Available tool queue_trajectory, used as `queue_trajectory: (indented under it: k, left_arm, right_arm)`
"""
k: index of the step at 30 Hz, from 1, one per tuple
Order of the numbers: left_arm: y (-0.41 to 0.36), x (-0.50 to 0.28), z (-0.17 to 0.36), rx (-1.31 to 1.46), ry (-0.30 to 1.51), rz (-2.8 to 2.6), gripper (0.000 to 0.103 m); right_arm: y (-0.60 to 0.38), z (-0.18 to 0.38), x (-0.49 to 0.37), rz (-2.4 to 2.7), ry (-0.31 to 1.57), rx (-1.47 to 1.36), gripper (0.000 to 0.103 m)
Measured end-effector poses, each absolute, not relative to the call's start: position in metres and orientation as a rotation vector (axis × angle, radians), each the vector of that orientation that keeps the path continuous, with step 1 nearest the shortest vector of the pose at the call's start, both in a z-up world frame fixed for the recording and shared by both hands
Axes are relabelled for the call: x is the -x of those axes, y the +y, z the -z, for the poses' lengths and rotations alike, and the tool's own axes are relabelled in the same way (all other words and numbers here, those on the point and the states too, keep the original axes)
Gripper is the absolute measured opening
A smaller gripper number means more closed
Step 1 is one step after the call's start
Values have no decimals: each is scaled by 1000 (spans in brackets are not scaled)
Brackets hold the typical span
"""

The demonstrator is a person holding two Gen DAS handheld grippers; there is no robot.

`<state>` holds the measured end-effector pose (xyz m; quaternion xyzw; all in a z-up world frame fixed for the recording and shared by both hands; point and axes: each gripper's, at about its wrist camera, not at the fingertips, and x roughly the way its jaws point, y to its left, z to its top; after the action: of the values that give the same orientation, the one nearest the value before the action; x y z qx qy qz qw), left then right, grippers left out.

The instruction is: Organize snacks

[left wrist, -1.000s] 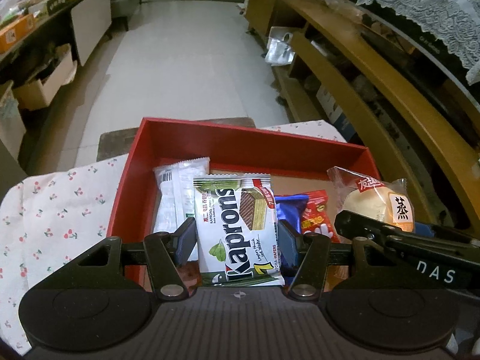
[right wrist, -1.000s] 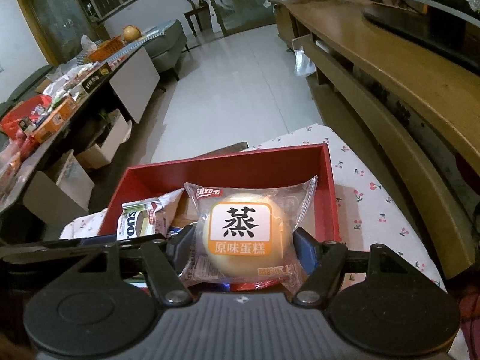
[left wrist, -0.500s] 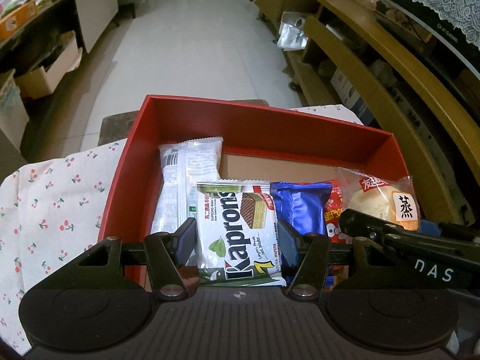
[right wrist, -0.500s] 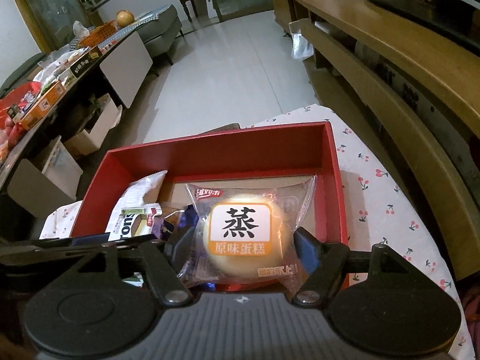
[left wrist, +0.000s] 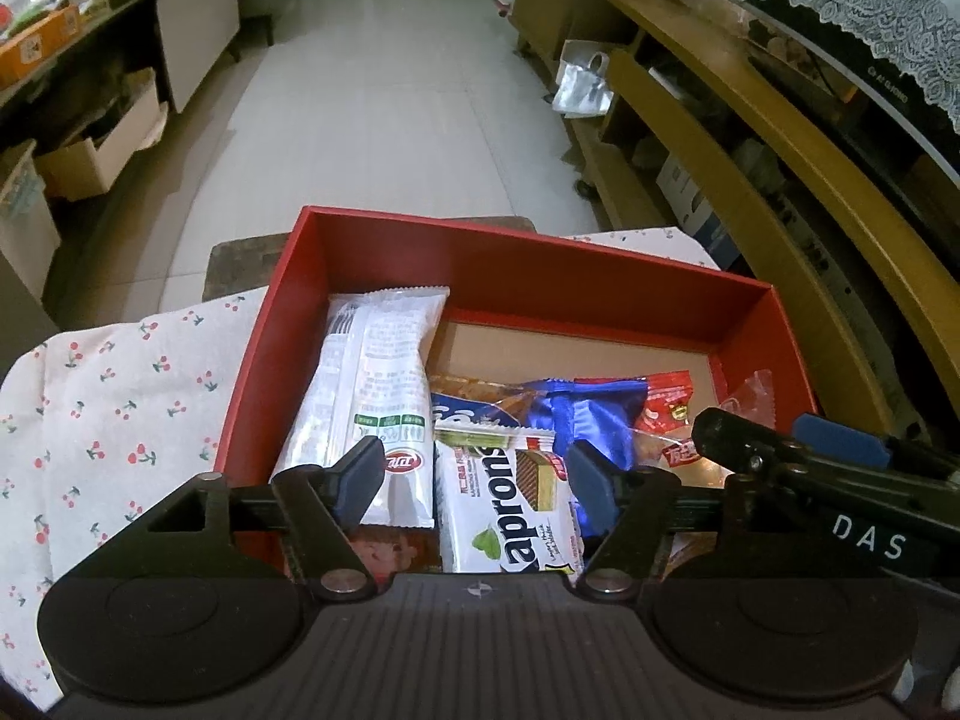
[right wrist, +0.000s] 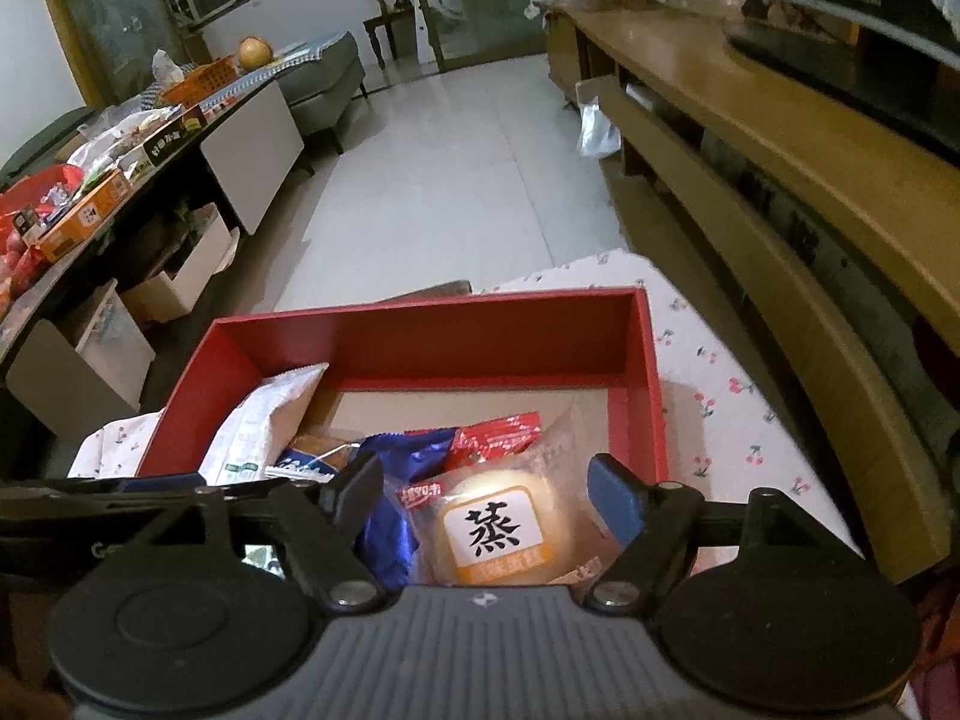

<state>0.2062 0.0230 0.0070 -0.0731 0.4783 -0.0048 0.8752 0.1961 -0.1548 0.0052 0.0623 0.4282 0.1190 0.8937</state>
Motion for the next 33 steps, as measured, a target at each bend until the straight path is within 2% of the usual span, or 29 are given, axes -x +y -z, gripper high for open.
queue_trajectory:
  k: [33]
  left_arm:
    - [31,-181,-38,200,929,27,78]
  right_arm:
    - [-158,-35,-172,-257,807,-133,89]
